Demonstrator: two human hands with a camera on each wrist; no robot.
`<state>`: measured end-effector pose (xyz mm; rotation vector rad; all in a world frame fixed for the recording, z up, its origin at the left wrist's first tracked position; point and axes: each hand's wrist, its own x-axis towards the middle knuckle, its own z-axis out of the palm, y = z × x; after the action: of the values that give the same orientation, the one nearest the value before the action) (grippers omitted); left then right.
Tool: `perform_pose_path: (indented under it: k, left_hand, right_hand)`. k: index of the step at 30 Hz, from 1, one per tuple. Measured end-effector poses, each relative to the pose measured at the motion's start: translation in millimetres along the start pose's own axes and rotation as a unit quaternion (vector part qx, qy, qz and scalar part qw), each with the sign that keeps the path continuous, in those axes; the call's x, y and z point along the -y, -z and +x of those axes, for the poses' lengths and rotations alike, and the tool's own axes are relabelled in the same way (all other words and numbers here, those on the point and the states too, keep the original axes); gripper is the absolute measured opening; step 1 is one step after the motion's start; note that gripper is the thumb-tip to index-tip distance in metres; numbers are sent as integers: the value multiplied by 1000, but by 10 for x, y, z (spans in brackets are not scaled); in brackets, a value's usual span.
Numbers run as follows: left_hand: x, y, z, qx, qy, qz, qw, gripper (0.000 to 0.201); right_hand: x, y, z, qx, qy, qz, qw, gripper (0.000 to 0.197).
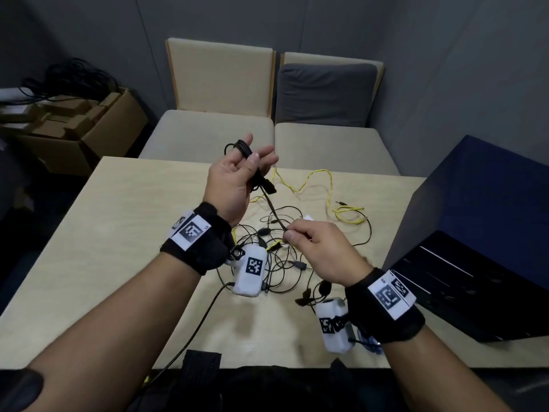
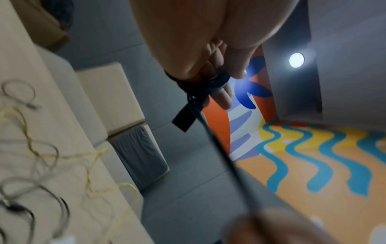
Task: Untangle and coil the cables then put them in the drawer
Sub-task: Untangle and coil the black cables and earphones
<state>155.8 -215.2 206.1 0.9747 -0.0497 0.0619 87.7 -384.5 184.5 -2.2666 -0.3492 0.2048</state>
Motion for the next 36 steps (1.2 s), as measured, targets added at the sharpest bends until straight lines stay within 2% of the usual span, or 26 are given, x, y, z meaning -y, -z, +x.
perform_pose_path:
  k: [2, 6, 9, 13, 15, 18, 22, 27, 29, 33, 36]
  left_hand:
    - [43, 66, 7, -10, -14, 85, 996, 44]
    - [56, 164, 8, 10, -31, 257, 966, 25]
    - [91, 218, 7, 28, -27, 346, 937, 40]
    - [116, 290, -16, 41, -20, 437, 899, 42]
    - [122, 302, -33, 67, -14, 477, 876, 40]
    - [135, 340, -47, 113, 3, 519, 848, 44]
    - [92, 298, -106, 185, 25, 556, 810, 20]
    - [38, 121, -248, 248, 109, 474, 838, 50]
    - [39, 60, -310, 264, 142, 418, 857, 58]
    - [63, -88, -421, 283, 166, 255, 910, 51]
    - [48, -152, -461, 297, 170, 144, 929, 47]
  right_hand:
    - [38, 14, -33, 19, -3, -19, 1000, 18]
    - [117, 88, -113, 35, 8, -16, 999, 14]
    - [168, 200, -155, 26, 20, -5, 999, 11]
    - [248, 355, -185, 22, 26, 28, 999, 10]
    - [285, 413, -200, 26, 28, 35, 999, 9]
    - [313, 501, -202, 24, 23, 110, 993, 12]
    - [293, 626, -173, 1, 42, 132, 990, 23]
    - [268, 800, -48, -54, 54, 121, 990, 23]
    - [254, 875, 33, -89, 43, 98, 990, 19]
    - [154, 937, 225, -154, 19, 115, 981, 21]
    - [70, 895, 316, -162, 7, 121, 979, 20]
